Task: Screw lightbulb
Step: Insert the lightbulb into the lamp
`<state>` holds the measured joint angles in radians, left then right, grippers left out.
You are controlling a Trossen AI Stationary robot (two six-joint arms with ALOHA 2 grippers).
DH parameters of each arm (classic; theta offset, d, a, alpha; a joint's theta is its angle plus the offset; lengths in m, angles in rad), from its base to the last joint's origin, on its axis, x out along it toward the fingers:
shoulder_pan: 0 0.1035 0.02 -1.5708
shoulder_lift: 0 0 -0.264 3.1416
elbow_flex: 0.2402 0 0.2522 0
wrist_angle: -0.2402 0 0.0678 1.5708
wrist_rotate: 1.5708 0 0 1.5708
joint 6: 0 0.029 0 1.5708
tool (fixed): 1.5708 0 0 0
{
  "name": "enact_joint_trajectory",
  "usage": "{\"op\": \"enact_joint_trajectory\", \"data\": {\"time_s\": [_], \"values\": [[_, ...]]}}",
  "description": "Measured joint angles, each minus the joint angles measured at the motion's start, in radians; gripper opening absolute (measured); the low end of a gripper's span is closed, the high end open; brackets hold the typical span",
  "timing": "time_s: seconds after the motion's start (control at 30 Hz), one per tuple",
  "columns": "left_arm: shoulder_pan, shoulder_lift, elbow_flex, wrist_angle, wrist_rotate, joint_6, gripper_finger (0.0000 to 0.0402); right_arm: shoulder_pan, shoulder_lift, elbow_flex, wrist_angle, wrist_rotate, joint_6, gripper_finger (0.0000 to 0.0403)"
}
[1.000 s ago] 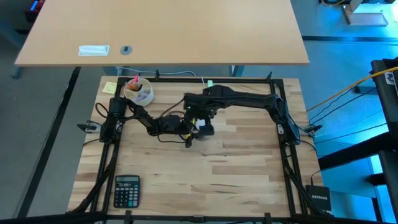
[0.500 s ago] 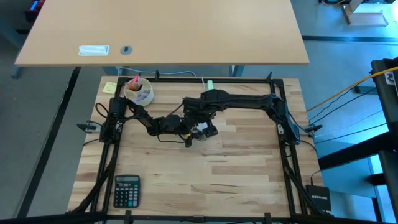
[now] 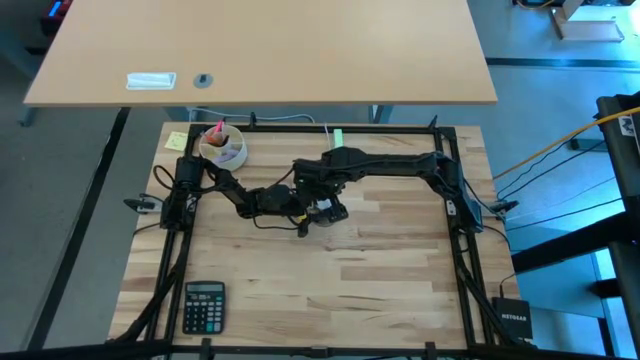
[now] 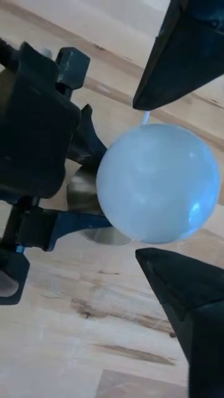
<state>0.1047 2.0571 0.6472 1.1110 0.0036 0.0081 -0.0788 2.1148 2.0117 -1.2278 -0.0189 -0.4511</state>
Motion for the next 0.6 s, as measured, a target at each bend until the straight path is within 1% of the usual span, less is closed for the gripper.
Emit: {"op": "enact_joint_trajectory", "data": {"time_s": [0.2,0.33,0.47,0.6], "values": [[0.0,0.0,0.0,0.0,0.0,0.0,0.0189,0.0,0.027,0.0,0.002,-0.011,0.0,0.0315],[0.0,0.0,0.0,-0.001,0.0,0.0,0.0189,0.001,0.036,0.001,0.002,-0.018,0.028,0.0288],[0.0,0.0,0.0,-0.001,0.0,0.0,0.0189,0.0,0.036,0.001,-0.001,-0.018,0.097,0.0284],[0.0,0.0,0.0,-0.001,0.0,0.0,0.0189,0.001,0.037,0.002,-0.023,-0.016,0.209,0.0296]]}}
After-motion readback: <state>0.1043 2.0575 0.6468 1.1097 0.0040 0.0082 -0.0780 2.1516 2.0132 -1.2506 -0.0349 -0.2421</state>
